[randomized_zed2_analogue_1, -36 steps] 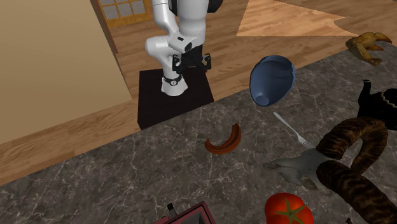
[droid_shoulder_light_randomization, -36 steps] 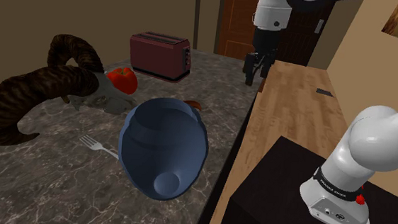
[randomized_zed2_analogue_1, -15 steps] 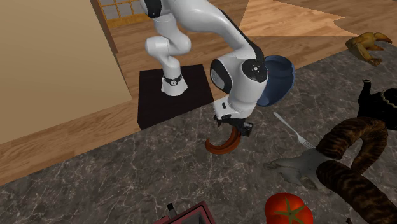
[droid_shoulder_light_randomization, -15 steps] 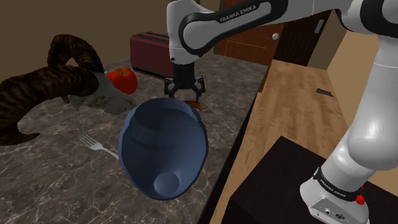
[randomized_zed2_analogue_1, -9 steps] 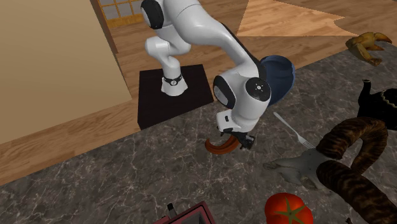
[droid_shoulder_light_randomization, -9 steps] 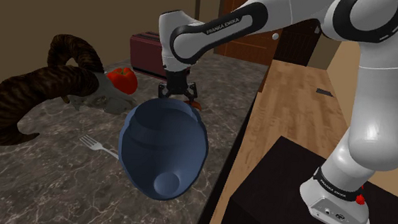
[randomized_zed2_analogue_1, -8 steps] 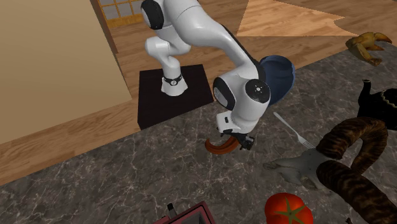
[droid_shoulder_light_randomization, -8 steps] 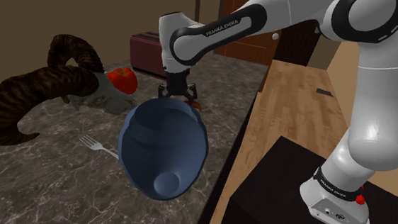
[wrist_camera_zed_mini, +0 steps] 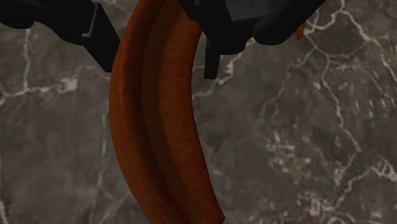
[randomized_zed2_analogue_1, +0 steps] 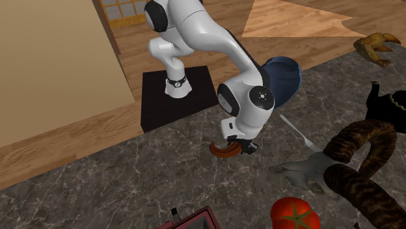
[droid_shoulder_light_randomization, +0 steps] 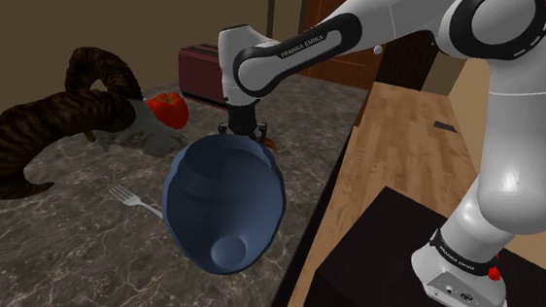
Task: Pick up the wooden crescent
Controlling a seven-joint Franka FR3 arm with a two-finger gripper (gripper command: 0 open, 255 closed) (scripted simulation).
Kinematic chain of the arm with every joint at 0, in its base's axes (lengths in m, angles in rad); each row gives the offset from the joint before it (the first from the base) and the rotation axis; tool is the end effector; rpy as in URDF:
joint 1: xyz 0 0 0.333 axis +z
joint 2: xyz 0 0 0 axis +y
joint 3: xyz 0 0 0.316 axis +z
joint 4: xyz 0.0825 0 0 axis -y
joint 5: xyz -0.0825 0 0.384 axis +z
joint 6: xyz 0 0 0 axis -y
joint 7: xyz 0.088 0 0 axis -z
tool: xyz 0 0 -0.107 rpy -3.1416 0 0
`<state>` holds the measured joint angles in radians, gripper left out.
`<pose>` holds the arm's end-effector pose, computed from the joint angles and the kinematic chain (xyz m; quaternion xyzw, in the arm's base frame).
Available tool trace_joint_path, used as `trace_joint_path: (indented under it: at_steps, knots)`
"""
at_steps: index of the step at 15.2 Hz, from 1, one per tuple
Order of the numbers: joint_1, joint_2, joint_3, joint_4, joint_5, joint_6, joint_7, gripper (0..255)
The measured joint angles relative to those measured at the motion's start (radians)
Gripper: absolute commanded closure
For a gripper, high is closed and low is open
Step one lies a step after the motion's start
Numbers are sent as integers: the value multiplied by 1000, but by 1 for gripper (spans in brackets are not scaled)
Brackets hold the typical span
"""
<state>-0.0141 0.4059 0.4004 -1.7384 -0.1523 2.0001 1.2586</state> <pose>0.6036 0.2121 0.3507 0.9153 -0.3988 -0.0447 0.0326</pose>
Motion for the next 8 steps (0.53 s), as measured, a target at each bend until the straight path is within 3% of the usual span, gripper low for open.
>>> trace_joint_path:
  at_steps: [8]
  knots:
    - [0,-8,2,4,4,-13,-1,255]
